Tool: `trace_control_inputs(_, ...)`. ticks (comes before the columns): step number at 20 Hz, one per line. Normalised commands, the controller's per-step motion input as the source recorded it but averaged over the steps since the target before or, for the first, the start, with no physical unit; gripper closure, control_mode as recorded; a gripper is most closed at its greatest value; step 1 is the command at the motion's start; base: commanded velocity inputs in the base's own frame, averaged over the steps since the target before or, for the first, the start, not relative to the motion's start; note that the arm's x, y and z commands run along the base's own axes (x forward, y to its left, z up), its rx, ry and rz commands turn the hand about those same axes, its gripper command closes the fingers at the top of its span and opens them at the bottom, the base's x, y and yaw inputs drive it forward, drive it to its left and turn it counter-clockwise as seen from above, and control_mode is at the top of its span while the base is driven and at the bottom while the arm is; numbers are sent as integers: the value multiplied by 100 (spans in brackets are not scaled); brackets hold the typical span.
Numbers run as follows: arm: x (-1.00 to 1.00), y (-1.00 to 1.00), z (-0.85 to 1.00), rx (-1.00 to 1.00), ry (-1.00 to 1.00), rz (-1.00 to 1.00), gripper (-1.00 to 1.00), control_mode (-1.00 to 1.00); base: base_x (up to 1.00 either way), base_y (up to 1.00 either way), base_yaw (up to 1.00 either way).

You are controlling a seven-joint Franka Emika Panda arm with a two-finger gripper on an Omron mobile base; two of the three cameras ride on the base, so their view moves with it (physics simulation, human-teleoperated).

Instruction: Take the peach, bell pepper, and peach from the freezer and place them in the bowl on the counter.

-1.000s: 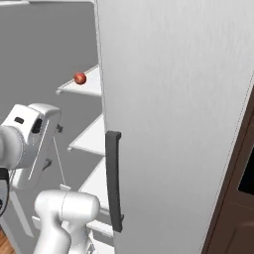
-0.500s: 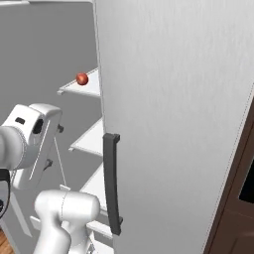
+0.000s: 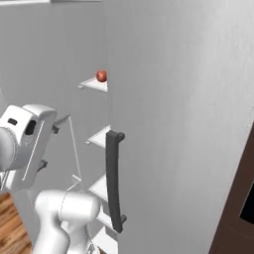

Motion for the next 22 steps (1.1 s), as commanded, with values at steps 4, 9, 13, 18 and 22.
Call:
trace_control_inputs(4,0,0,0,0,0,0,-100,100,37,17,45)
trace_control_inputs(9,0,0,0,0,0,0,-100,100,100,57,23)
trace_control_inputs(13,0,0,0,0,0,0,-100,100,99,95,-14)
trace_control_inputs(18,0,0,0,0,0,0,-100,100,69,78,-53)
trace_control_inputs(22,0,0,0,0,0,0,-100,100,46,63,-18)
